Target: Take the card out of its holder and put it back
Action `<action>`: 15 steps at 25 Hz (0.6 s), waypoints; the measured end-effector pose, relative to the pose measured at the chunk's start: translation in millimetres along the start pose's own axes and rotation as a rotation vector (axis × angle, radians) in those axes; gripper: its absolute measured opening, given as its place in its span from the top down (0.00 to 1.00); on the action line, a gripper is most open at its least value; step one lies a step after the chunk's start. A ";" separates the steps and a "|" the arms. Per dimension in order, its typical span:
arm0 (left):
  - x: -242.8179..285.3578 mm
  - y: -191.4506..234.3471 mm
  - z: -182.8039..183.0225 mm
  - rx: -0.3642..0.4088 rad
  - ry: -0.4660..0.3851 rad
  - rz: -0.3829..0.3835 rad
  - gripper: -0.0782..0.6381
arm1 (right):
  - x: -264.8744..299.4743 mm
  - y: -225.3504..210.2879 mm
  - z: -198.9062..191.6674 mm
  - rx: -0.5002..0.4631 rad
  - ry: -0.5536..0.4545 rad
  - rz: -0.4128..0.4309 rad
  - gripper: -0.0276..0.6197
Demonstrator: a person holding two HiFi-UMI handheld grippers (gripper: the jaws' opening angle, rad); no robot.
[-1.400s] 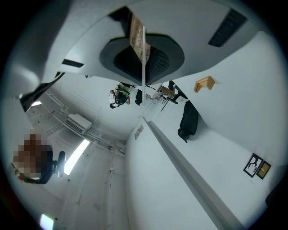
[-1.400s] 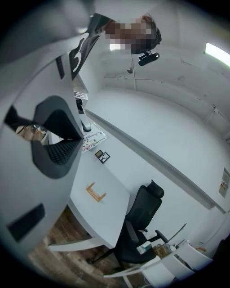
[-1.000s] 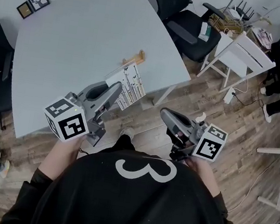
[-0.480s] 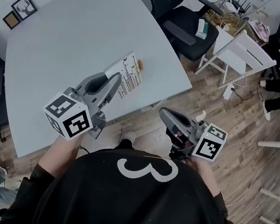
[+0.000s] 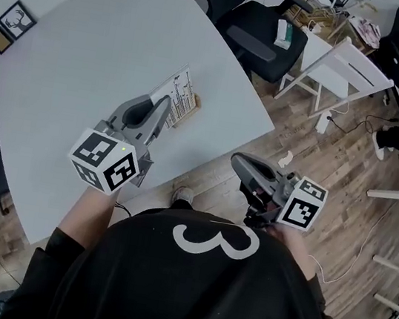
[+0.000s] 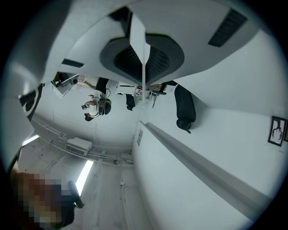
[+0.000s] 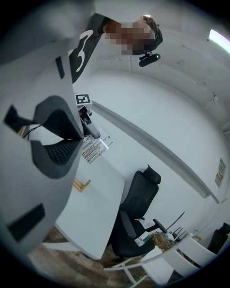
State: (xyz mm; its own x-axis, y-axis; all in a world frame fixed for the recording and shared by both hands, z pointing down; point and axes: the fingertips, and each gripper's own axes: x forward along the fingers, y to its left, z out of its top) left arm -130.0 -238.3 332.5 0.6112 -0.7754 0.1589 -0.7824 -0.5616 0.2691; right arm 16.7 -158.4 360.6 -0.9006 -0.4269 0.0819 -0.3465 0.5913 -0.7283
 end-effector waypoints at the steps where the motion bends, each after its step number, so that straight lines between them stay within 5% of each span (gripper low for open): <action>1: 4.3 4.0 -1.6 0.004 0.003 0.002 0.86 | 1.4 -2.4 1.3 0.001 -0.001 -0.006 0.94; 15: 41.5 34.1 -35.0 0.038 0.038 -0.011 0.86 | 10.2 -25.7 6.8 0.027 0.000 -0.081 0.94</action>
State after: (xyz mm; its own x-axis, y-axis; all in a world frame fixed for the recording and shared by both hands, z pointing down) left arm -127.1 -279.5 381.5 0.6231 -0.7580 0.1927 -0.7793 -0.5808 0.2352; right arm 18.2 -182.6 375.5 -0.8698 -0.4726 0.1415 -0.4113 0.5363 -0.7370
